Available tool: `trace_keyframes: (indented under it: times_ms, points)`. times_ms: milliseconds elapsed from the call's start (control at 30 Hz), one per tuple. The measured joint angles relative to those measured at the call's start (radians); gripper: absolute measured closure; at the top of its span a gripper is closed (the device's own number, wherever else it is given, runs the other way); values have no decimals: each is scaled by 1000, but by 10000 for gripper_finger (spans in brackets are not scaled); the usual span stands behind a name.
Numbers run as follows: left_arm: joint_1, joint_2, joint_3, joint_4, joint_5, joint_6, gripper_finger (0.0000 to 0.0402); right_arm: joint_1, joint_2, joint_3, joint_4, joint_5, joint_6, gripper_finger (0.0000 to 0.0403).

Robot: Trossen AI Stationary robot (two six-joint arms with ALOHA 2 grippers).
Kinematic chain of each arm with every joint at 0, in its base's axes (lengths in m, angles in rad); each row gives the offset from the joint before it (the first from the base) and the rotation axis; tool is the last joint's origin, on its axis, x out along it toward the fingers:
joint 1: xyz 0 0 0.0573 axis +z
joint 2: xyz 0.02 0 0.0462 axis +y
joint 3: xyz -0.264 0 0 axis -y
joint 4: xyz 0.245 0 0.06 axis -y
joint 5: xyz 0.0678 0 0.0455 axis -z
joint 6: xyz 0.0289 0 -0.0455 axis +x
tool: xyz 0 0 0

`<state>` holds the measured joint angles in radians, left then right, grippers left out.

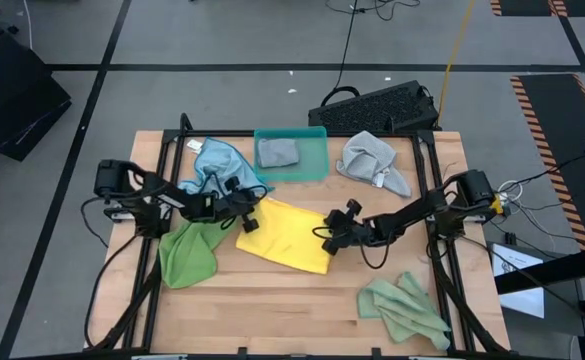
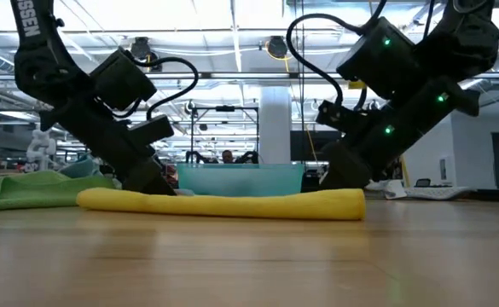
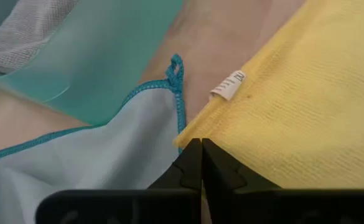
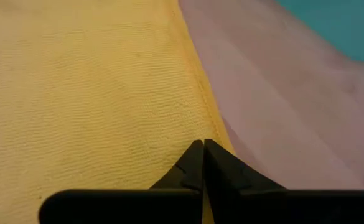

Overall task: Fold microfiber towels
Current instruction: Fold the yellow microfiber cloth

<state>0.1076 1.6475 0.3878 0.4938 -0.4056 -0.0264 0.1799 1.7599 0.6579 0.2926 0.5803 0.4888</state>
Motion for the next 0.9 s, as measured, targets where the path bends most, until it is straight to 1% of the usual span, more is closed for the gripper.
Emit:
trace_keyframes:
  times_ms: [133,300,400,500,633,767,833,900]
  points:
    - [12,-1,-1,0,11,6,377,0,-18,0,-41,5,-3,399]
    - [8,-3,-2,18,12,20,386,5,-44,0,-118,23,26,399]
    - [-4,-28,-5,16,21,33,397,5,-71,0,-152,22,32,399]
    - [-23,-90,-5,17,33,44,394,7,-119,0,-166,21,45,399]
    - [-67,-194,-5,3,49,44,378,41,-186,0,-171,32,28,399]
    - [-142,-292,-5,10,51,41,378,97,-217,0,-159,45,-7,399]
    - [-191,-321,-3,28,50,51,382,129,-217,0,-137,44,-14,399]
    - [-243,-327,23,-6,39,59,387,160,-217,0,-130,44,-5,399]
